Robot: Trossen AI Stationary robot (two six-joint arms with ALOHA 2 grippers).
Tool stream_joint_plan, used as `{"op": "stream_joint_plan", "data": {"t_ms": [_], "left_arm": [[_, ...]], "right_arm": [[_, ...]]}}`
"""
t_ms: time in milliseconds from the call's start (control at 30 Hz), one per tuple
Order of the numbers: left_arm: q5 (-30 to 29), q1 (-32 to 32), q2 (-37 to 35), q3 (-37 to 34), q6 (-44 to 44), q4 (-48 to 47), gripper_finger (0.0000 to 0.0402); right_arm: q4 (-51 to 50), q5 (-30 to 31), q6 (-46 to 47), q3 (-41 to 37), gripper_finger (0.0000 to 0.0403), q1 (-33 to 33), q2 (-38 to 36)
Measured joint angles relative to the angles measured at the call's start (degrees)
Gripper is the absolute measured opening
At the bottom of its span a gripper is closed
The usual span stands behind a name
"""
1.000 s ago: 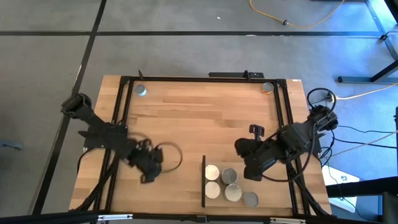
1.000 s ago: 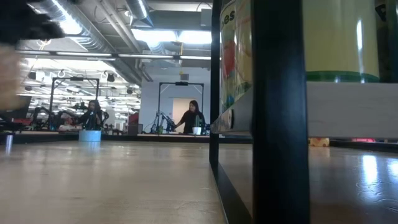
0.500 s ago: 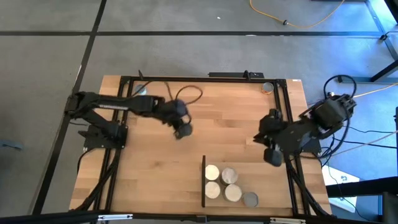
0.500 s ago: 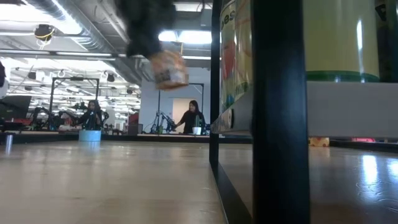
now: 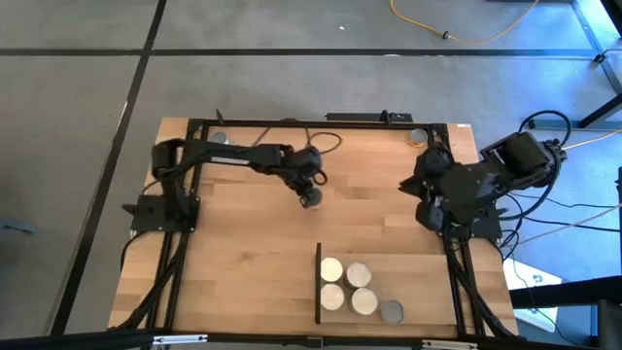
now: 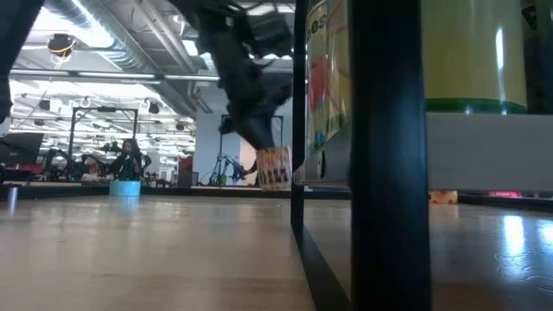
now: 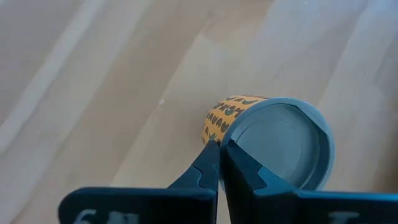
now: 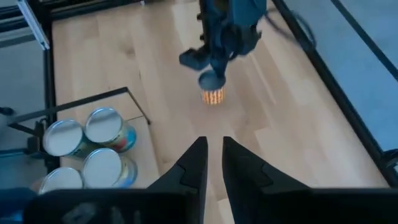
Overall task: Pick and place cans onto a shelf
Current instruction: Put the bottom canned pineapple rings on the shelf
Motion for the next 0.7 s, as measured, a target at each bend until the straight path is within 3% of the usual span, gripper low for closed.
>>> {"op": "stream_joint_plan", "data": {"t_ms": [267,700], "left_arm": [[-0.38,-2.39,8.50,6.88,1.67,-3.15,0.0000],[-2.34,-3.99,9.69,12.43,4.41,-4.83,0.0044]], "right_arm": [[0.00,-1.08,-2.25,0.00,0.0051,-1.13,0.00],[0.01,-1.24,-2.45,-0.13,0.0051,-1.11,0.00]]}}
